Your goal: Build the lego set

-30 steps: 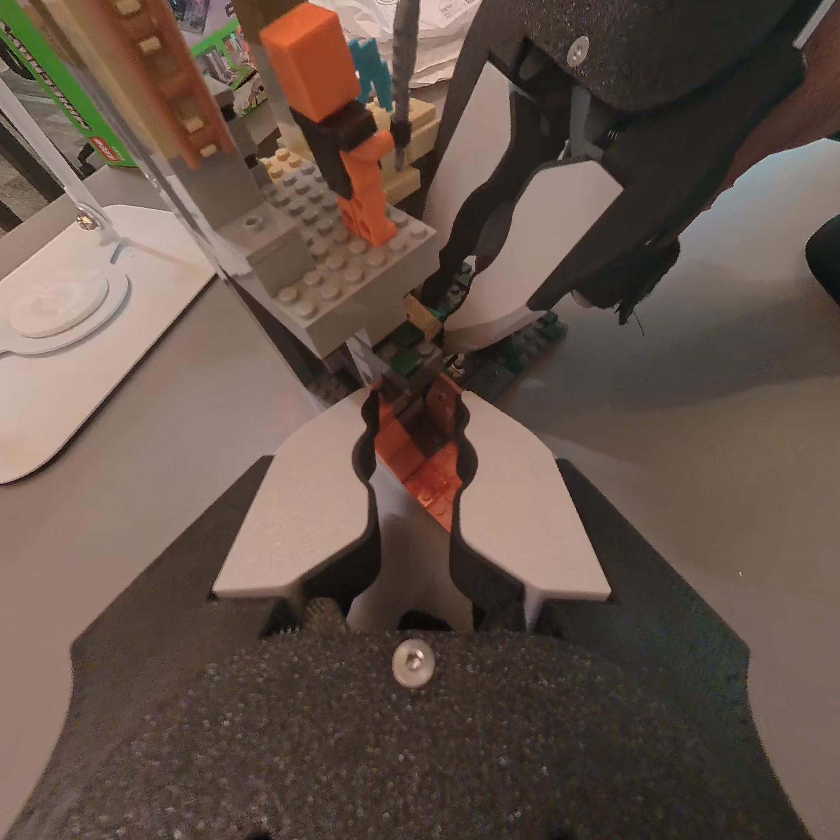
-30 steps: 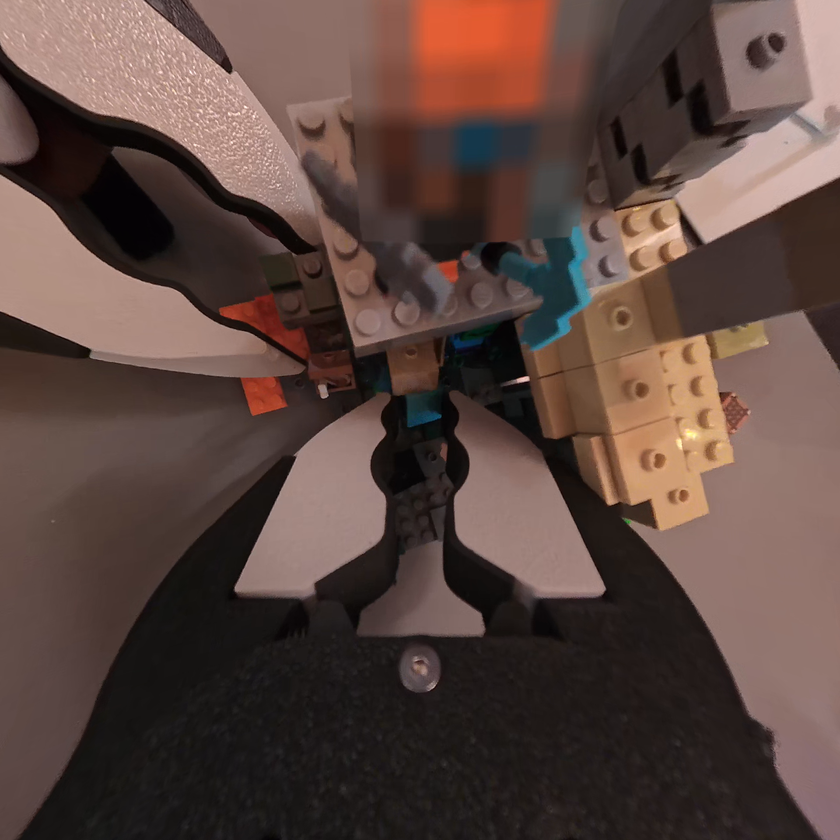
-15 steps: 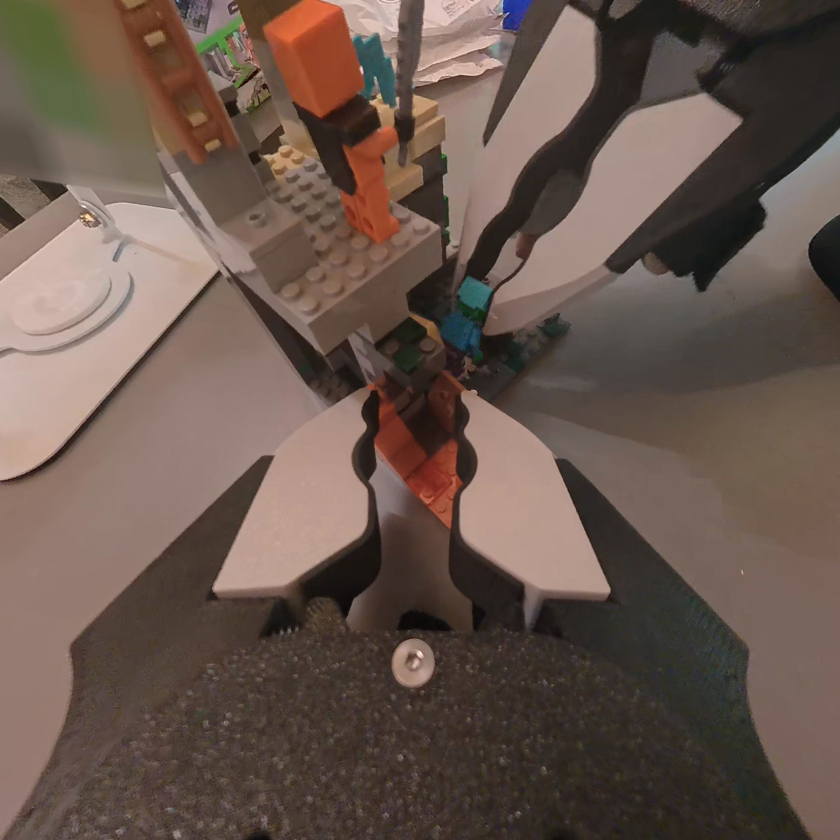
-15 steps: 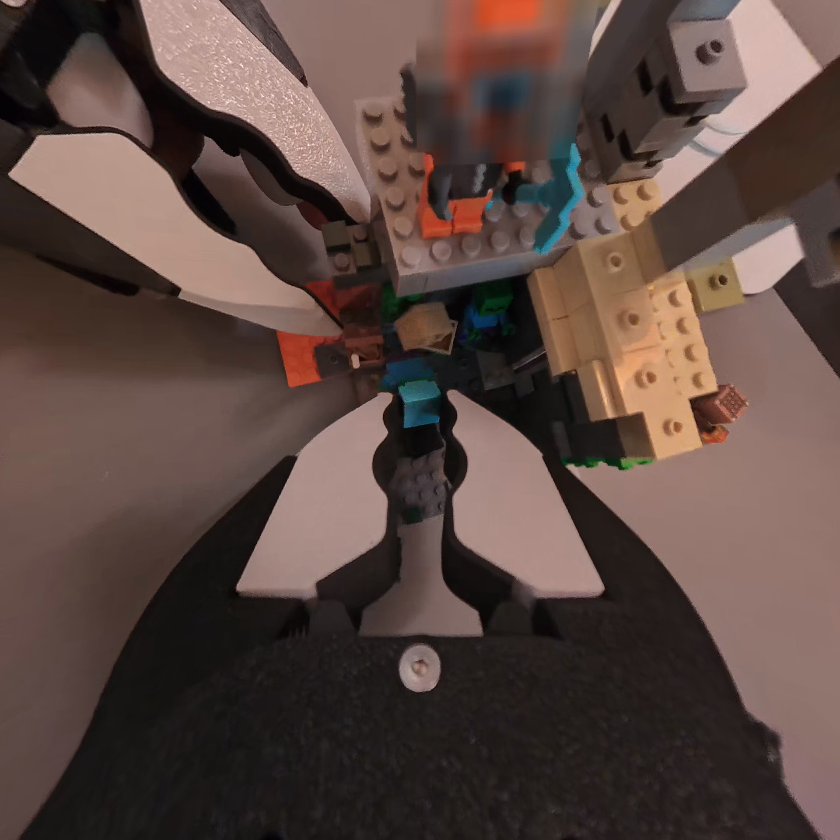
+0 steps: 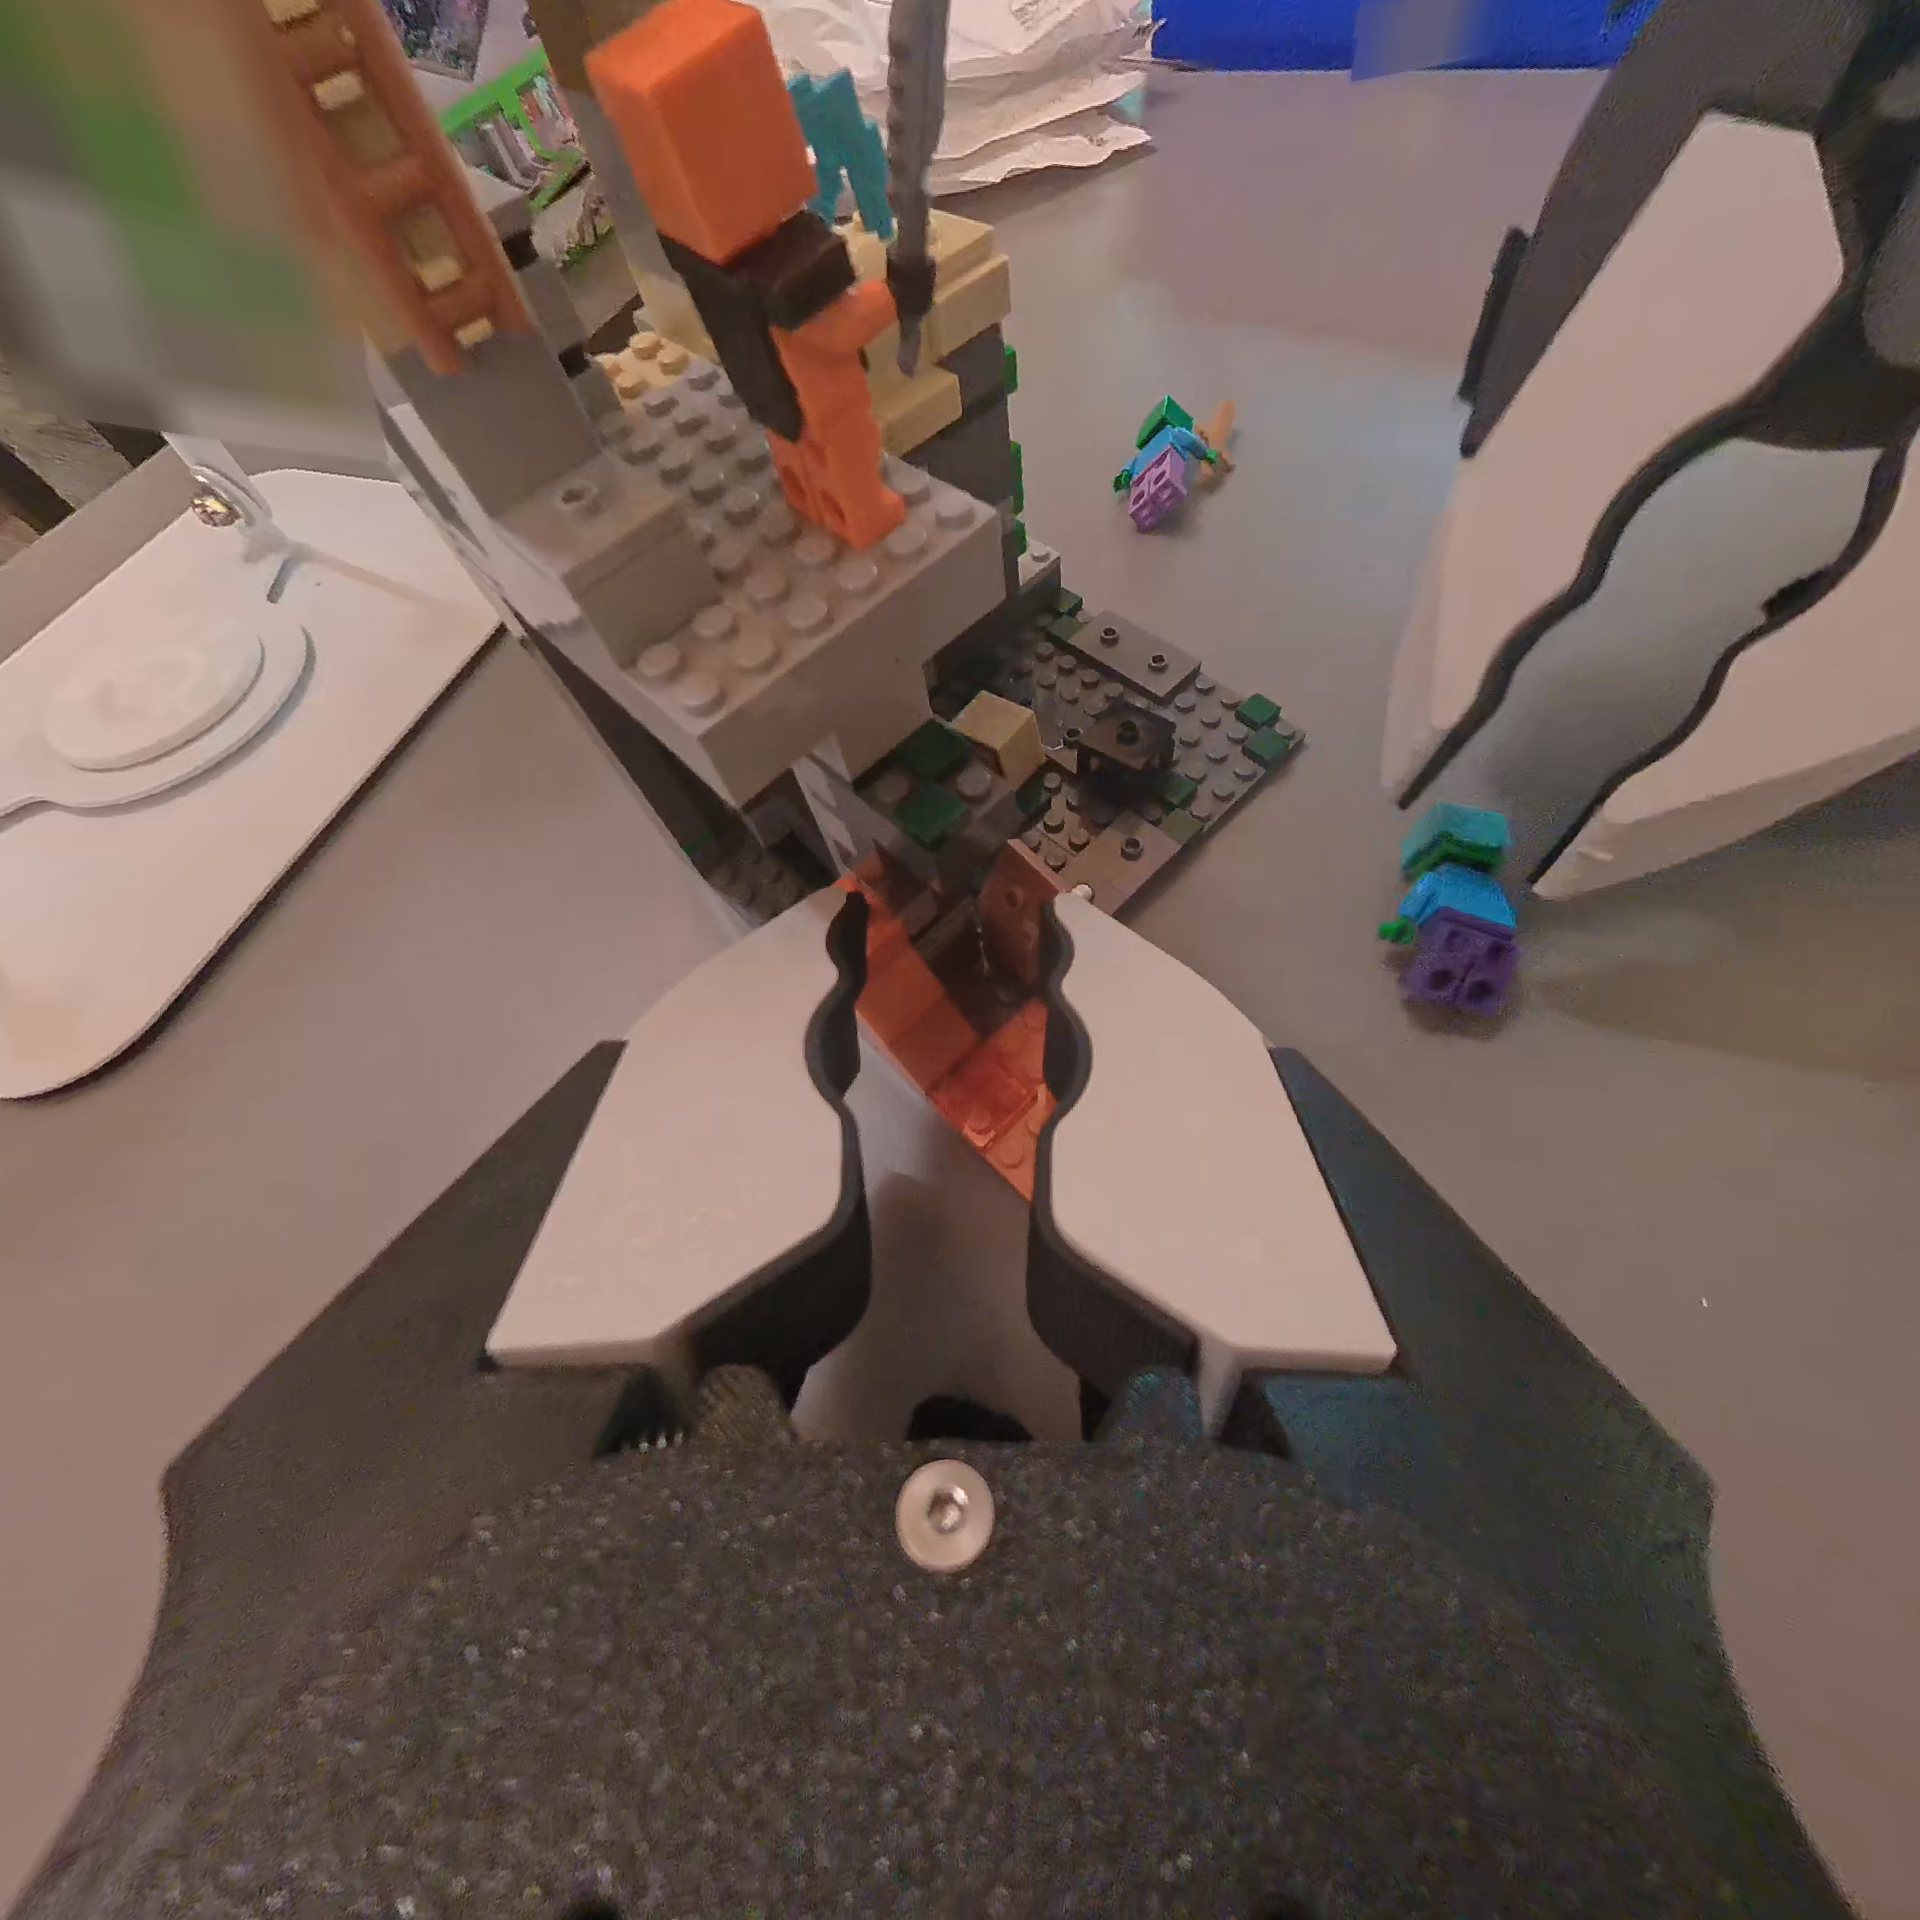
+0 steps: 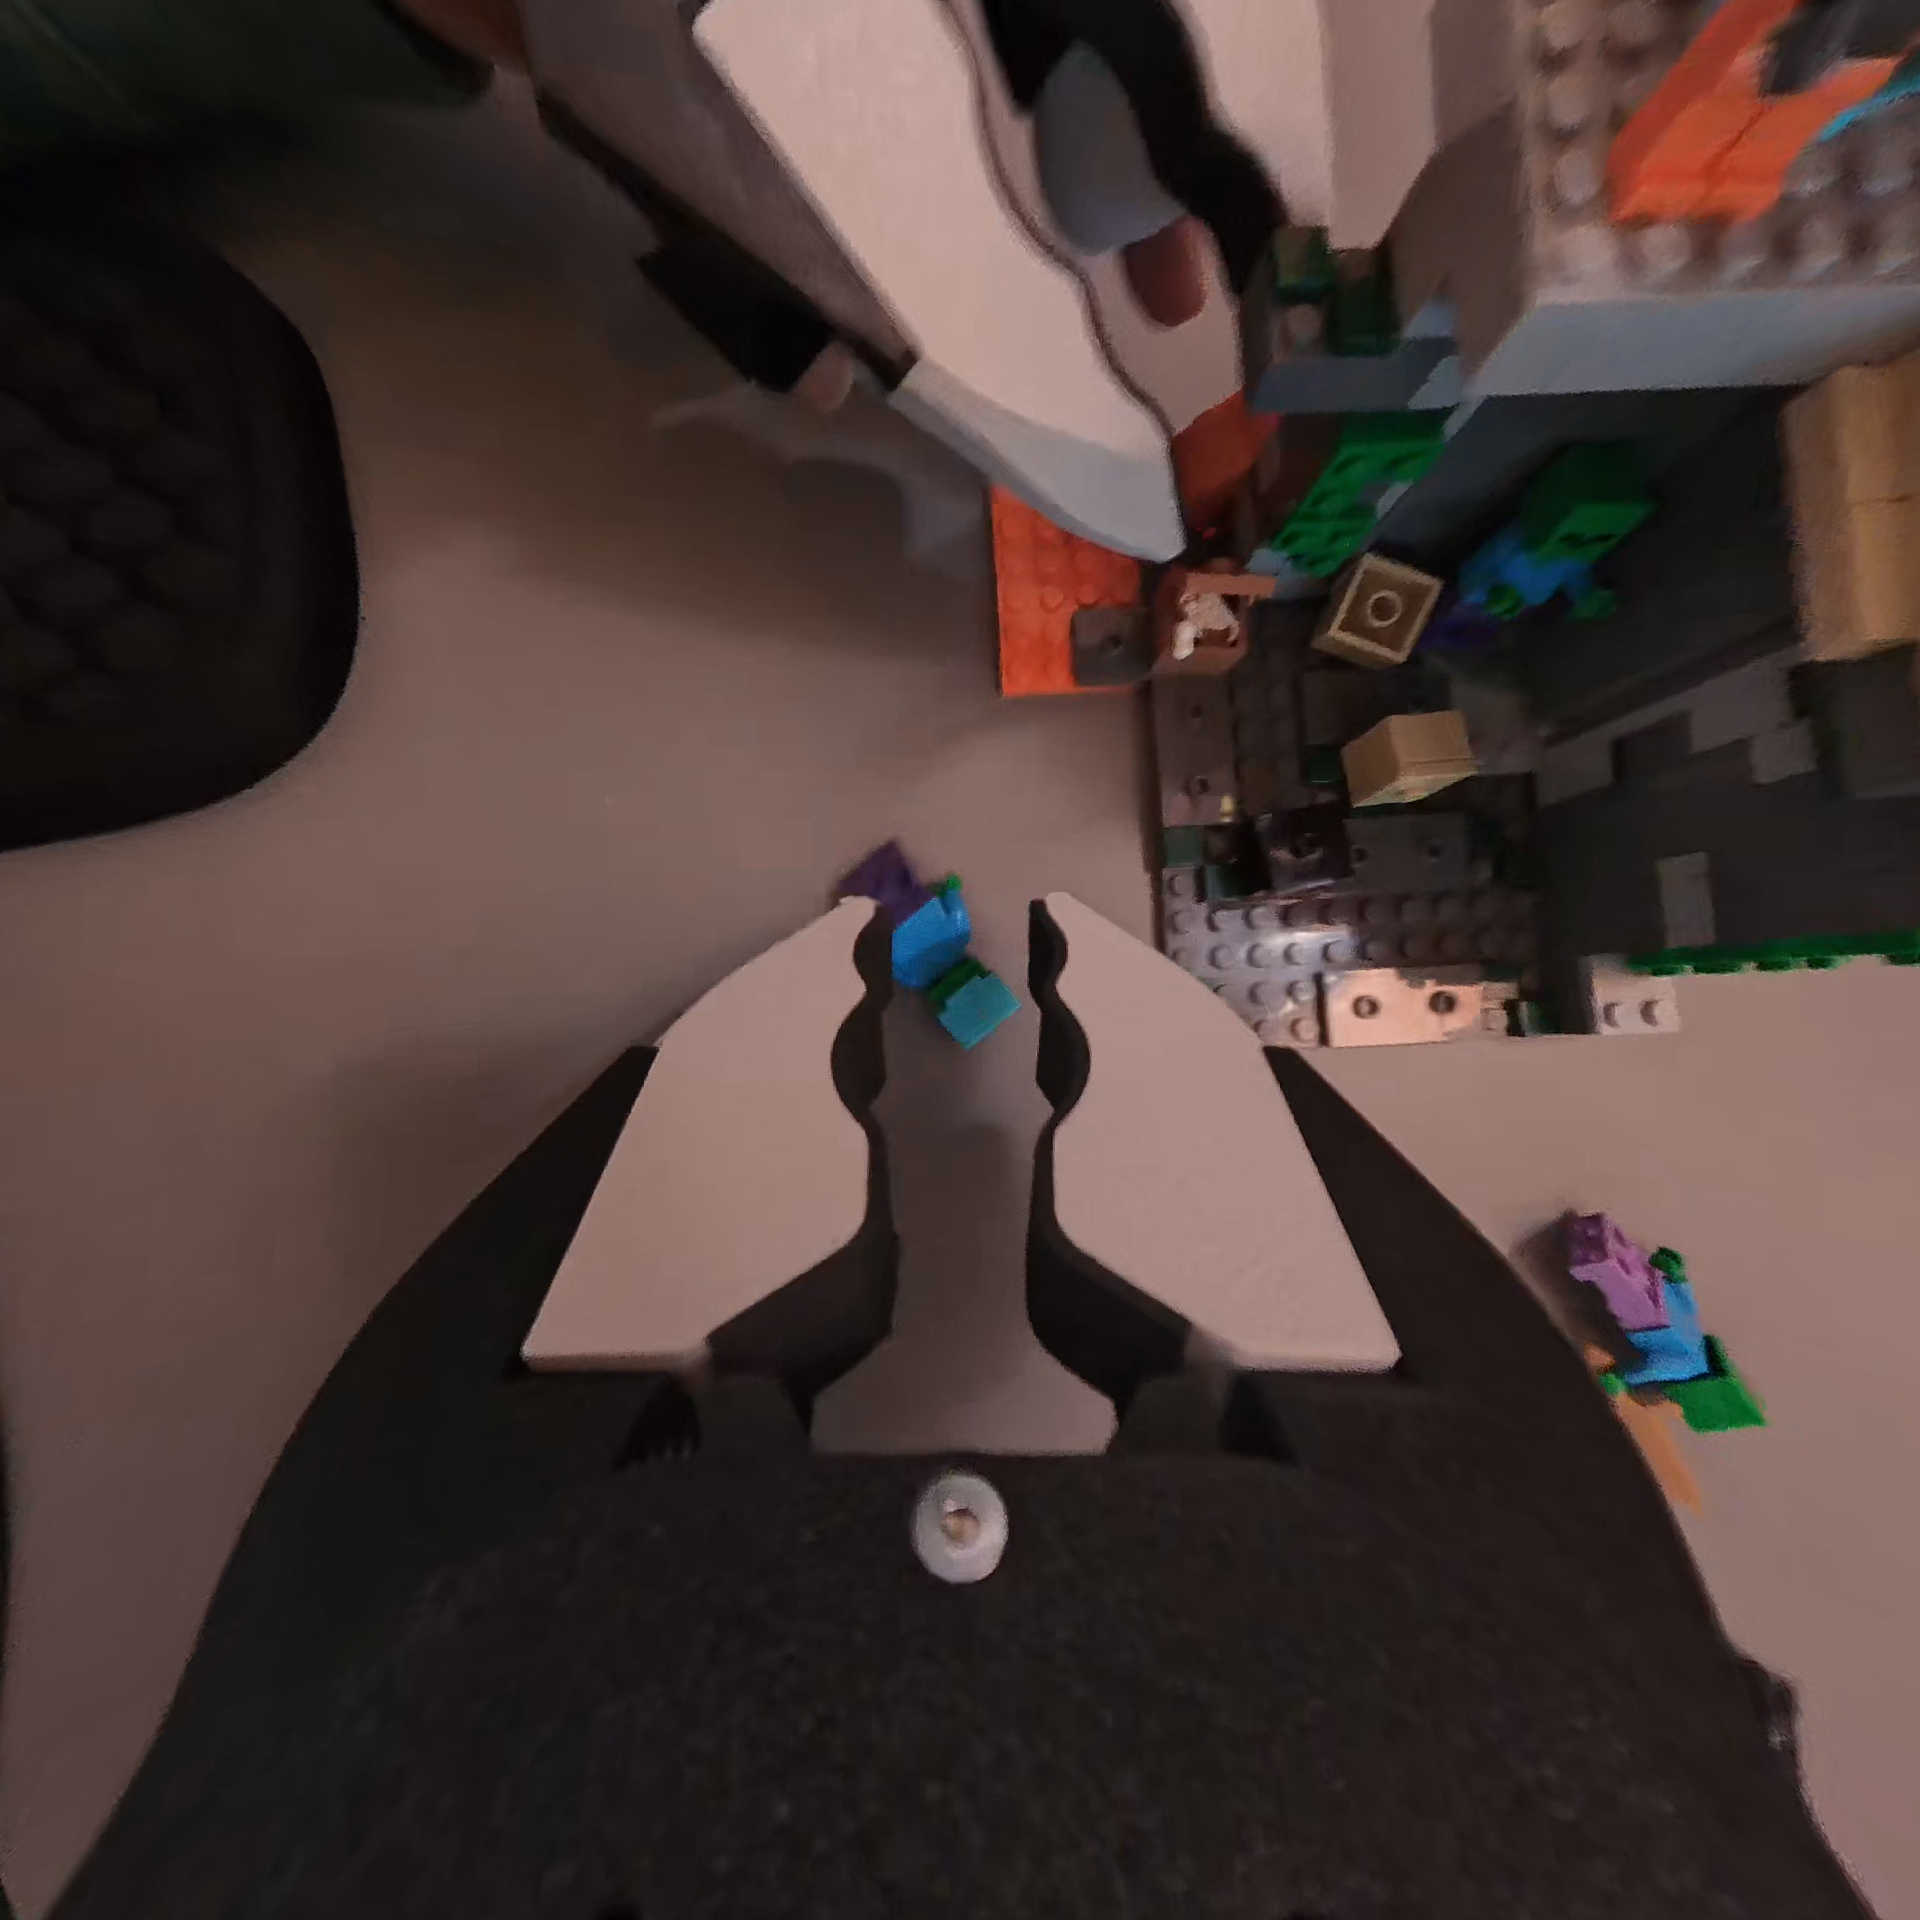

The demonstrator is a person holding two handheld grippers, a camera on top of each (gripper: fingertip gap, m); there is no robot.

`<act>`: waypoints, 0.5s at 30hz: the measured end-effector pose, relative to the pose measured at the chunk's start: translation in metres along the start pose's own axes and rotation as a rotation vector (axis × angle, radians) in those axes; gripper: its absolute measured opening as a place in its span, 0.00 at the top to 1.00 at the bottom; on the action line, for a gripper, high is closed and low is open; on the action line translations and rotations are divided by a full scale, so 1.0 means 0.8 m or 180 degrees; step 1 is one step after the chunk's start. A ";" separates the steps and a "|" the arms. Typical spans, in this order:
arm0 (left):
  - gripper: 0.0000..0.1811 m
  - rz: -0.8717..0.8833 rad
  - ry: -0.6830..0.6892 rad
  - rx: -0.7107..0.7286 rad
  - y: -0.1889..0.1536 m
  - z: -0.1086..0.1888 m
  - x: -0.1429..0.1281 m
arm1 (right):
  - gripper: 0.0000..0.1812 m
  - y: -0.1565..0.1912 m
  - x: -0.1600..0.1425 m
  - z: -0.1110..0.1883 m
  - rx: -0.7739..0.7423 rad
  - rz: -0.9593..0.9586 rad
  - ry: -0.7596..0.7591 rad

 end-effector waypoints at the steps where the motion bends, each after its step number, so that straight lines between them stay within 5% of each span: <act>1: 0.83 -0.0001 -0.0001 -0.0002 0.000 0.000 0.000 | 0.85 -0.005 0.006 0.004 -0.0018 -0.0076 -0.0084; 7: 0.83 0.0011 -0.0009 -0.0014 0.000 0.000 0.000 | 0.82 -0.071 0.038 0.003 -0.0653 -0.0555 -0.0451; 15: 0.83 -0.0011 -0.0009 0.0009 0.000 0.001 0.000 | 0.85 -0.096 0.040 -0.044 -0.0887 -0.0812 -0.0442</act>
Point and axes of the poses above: each gripper's, where its closed fingertips meet, z back along the fingers, x out of its top, y = z × x across the jaws, the point moved 4 cm from there along z, back along the fingers, and after that the axes turned 11 degrees about -z, right-handed, at the moved point
